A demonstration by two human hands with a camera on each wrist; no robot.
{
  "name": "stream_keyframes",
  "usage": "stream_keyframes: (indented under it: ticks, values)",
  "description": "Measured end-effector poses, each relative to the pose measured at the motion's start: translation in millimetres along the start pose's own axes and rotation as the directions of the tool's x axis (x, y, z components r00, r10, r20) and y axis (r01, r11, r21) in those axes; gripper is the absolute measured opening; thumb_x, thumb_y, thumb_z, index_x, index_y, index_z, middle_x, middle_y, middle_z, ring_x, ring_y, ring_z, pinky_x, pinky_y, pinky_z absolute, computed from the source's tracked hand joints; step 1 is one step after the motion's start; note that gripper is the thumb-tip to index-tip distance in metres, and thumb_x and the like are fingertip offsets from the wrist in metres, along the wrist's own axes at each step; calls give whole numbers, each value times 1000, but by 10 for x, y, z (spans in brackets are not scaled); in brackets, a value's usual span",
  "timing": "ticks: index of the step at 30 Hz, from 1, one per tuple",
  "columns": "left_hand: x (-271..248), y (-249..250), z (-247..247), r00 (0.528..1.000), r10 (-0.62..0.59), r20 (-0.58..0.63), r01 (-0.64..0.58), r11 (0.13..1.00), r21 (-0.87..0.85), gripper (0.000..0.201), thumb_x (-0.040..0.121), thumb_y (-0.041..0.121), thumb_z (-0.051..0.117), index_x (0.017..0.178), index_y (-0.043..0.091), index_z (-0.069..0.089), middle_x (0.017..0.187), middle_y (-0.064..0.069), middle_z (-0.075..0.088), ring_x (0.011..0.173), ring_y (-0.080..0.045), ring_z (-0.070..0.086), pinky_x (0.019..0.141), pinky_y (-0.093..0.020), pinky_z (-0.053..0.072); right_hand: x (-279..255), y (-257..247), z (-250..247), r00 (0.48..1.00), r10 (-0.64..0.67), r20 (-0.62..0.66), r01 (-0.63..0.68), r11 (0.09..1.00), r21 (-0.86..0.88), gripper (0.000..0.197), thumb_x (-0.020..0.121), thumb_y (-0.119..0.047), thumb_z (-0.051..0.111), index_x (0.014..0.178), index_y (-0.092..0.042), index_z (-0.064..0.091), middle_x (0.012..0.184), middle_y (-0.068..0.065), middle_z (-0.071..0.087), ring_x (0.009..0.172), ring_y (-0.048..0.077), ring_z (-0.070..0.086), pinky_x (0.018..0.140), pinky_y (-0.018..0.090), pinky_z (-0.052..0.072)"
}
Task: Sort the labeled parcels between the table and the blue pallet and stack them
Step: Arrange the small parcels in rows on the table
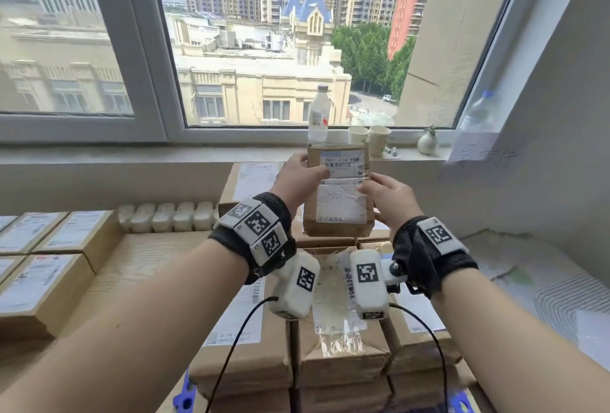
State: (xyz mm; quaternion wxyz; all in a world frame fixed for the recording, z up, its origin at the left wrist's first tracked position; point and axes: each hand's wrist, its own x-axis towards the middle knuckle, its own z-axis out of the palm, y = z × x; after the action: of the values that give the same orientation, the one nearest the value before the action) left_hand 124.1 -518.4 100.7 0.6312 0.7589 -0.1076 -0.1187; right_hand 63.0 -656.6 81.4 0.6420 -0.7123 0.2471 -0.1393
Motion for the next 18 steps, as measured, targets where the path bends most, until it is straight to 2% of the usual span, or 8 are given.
stream_keyframes:
  ticks: [2, 4, 6, 8, 10, 13, 16, 18]
  values:
    - [35, -2, 37, 1000, -22, 17, 22, 1000, 23, 48, 88, 16, 61, 133, 10, 46, 122, -7, 61, 106, -23, 61, 84, -35, 54, 101, 66, 14, 999, 14, 36, -13, 999, -39, 44, 72, -20, 64, 115, -23, 64, 109, -1, 70, 102, 18, 65, 96, 43, 50]
    - [70, -11, 70, 999, -38, 28, 36, 997, 68, 54, 85, 20, 62, 135, 10, 46, 129, -7, 58, 111, -24, 59, 96, -40, 50, 195, 106, 21, 998, 24, 53, -20, 997, -68, 45, 68, -20, 65, 113, -26, 65, 106, -2, 71, 102, 18, 65, 97, 43, 50]
    - [86, -9, 87, 999, -34, 4, 33, 991, 128, 62, 86, 21, 62, 143, 9, 39, 138, -6, 49, 122, -25, 51, 102, -35, 42, 265, 124, 24, 997, 26, 66, -18, 993, -118, 52, 71, -16, 66, 123, -22, 62, 107, 0, 68, 101, 19, 64, 96, 42, 50]
    - [121, -25, 59, 998, 17, -68, -5, 984, 177, 61, 89, 19, 61, 144, 9, 37, 142, -8, 46, 127, -24, 47, 100, -32, 38, 285, 136, 31, 996, 21, 83, -6, 984, -176, 54, 75, -11, 63, 128, -20, 58, 111, 4, 65, 101, 22, 64, 95, 42, 51]
    - [147, -23, -19, 984, 85, -154, -51, 976, 211, 56, 90, 19, 59, 143, 13, 41, 144, -6, 45, 127, -20, 47, 98, -31, 38, 319, 161, 49, 996, 13, 89, 6, 977, -211, 54, 78, -13, 60, 132, -19, 55, 123, 4, 60, 107, 23, 61, 98, 42, 48]
    - [176, -61, -249, 952, 127, -280, -55, 966, 253, 52, 91, 19, 56, 141, 18, 44, 143, -1, 43, 114, -13, 52, 90, -23, 41, 370, 194, 128, 997, 4, 78, 15, 969, -246, 59, 86, -19, 55, 143, -20, 41, 139, 2, 49, 123, 22, 50, 104, 34, 40]
    - [227, -179, -511, 912, 80, -403, 45, 956, 290, 53, 88, 23, 57, 140, 19, 45, 144, -8, 44, 130, -24, 43, 108, -39, 37, 383, 220, 236, 997, -14, 82, 31, 975, -220, 61, 88, -20, 50, 147, -21, 33, 143, 1, 47, 124, 22, 49, 107, 39, 39]
    - [242, -261, -649, 887, 21, -462, 135, 944, 301, 56, 87, 26, 58, 141, 18, 43, 144, -10, 43, 131, -28, 41, 109, -44, 36, 396, 234, 293, 997, -17, 77, 34, 973, -228, 61, 89, -21, 49, 147, -22, 32, 140, -2, 48, 123, 22, 49, 106, 41, 39]
